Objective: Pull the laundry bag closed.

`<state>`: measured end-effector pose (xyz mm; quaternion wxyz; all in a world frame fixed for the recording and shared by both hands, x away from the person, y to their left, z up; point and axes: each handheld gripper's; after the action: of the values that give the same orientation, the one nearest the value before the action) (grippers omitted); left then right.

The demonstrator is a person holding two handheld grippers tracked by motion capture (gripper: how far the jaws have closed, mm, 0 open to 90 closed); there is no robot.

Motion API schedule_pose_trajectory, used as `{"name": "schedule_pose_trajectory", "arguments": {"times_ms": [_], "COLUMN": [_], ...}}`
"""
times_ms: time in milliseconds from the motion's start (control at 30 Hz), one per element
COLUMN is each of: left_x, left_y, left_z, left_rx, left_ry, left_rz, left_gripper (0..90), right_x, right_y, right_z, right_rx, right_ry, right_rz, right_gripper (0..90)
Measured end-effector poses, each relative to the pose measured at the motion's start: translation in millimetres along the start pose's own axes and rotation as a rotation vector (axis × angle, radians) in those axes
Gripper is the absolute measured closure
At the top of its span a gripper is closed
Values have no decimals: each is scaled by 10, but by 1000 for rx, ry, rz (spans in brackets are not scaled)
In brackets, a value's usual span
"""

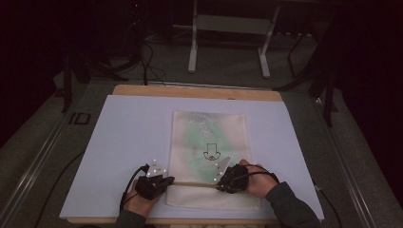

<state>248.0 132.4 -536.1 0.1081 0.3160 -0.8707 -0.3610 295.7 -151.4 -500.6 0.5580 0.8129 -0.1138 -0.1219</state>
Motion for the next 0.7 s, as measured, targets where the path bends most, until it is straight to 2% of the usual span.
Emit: {"name": "schedule_pose_trajectory", "arguments": {"times_ms": [700], "left_x": [-1], "left_y": [0], "left_z": [0], "left_rx": [-1], "left_ry": [-4], "left_rz": [0], "left_gripper": [894], "right_x": [67], "right_y": [94], "right_z": [182], "right_rx": [-3], "right_ry": [-28], "right_rz": [5], "right_gripper": [824]}}
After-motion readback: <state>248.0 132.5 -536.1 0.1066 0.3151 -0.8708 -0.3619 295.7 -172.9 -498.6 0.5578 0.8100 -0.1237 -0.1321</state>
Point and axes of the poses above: each handheld gripper's, and its own axes: y roughly backward along the jaws, z roughly out of its underside, x roughly to its right, and after that the axes turned 15 degrees about -y, right-handed
